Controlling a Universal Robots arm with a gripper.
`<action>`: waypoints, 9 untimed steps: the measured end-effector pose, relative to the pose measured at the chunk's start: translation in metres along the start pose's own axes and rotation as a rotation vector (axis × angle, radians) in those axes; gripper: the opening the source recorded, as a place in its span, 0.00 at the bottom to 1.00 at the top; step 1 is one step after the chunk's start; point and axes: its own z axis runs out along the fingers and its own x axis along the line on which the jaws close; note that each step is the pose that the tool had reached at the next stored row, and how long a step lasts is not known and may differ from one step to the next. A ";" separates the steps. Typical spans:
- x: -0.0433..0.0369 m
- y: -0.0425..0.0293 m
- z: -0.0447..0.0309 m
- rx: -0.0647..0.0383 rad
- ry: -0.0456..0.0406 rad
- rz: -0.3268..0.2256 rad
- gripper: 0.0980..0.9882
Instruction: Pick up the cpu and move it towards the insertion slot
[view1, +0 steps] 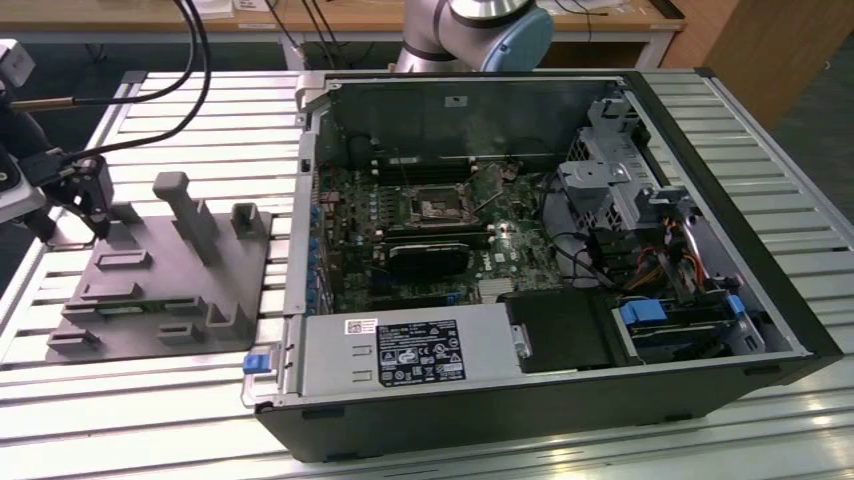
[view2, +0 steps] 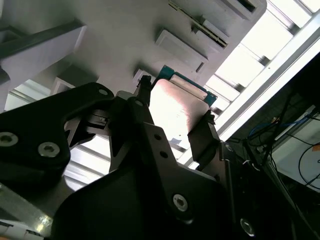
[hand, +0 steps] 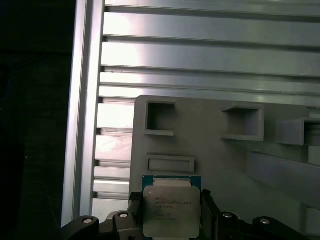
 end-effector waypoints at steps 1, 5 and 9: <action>0.0000 0.0001 -0.0006 0.000 0.0000 0.000 0.50; 0.0000 0.0005 -0.0033 0.000 0.0000 0.000 0.50; 0.0000 0.0012 -0.0061 0.001 0.0000 0.000 0.50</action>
